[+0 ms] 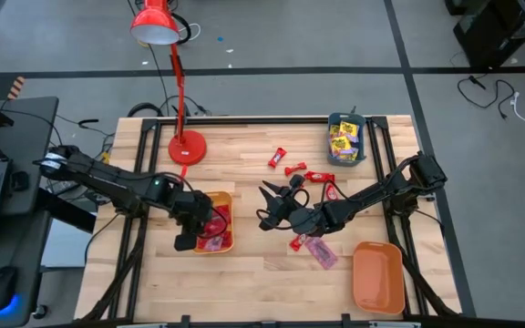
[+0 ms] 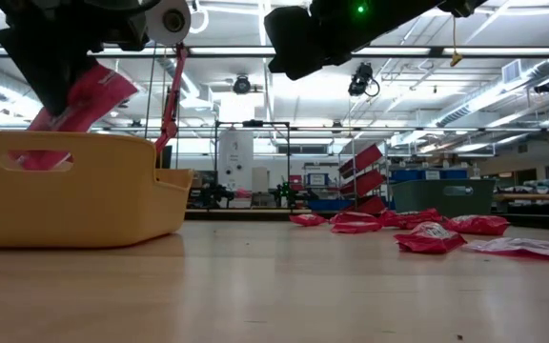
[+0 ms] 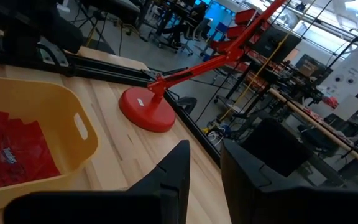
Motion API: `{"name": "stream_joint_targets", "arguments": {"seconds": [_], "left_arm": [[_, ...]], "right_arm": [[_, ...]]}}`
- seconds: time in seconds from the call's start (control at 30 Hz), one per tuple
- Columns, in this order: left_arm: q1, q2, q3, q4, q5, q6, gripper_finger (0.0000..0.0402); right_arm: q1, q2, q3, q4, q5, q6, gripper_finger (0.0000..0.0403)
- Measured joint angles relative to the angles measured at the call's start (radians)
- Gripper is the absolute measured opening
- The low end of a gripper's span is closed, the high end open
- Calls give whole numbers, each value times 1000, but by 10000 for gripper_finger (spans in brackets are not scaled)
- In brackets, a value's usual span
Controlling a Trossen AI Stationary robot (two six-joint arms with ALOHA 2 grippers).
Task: Sort candy
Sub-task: Put the red candy pack into the yellow bin
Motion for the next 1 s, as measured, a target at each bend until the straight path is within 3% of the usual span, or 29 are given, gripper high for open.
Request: {"name": "stream_joint_targets", "arguments": {"seconds": [0.5,0.63,0.8,1.0], "left_arm": [[0,0,0,0,-52,-13,87],[0,0,0,20,-86,20,91],[3,0,0,92,-139,53,90],[2,-19,0,151,-257,162,90]], "right_arm": [[-1,0,0,-2,0,0,73],[-1,0,0,-3,13,-9,73],[8,-9,-1,-1,109,-57,71],[23,-76,-1,-20,83,-26,72]]}}
